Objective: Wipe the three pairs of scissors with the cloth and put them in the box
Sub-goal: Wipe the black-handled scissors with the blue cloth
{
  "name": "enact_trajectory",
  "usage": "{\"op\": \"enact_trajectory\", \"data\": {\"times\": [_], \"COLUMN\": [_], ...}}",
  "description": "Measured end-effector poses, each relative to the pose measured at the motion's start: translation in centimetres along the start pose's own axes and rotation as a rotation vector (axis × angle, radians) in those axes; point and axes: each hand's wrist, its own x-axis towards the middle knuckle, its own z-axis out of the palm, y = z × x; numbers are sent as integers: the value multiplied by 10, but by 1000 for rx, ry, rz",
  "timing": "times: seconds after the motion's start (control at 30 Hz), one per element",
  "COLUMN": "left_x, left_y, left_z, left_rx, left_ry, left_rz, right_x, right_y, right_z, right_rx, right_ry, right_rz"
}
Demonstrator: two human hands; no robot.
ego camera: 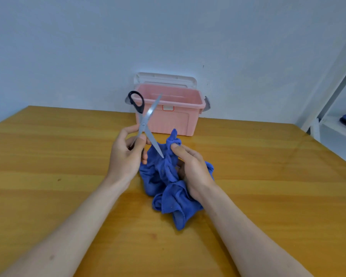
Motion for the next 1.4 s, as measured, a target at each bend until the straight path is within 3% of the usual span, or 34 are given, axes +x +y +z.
{"op": "enact_trajectory", "data": {"times": [0.13, 0.27, 0.47, 0.77, 1.07, 1.4], "left_x": [-7, -11, -14, -12, -11, -6], "left_y": [-1, -2, -1, 0, 0, -2], "left_z": [7, 9, 15, 17, 14, 12], "left_rx": [104, 127, 64, -1, 58, -4], "left_ry": [-27, -24, 32, 88, 91, 91], "left_rz": [82, 101, 64, 1, 42, -55], "right_x": [-3, -3, -1, -4, -2, -7], "right_y": [2, 4, 7, 4, 4, 3], "right_z": [2, 4, 9, 2, 6, 2], "right_rx": [-48, -123, -151, -148, -373, -265], "right_ry": [-73, -33, 46, -12, 45, -21], "right_rz": [4, -8, -70, -59, -122, -97]}}
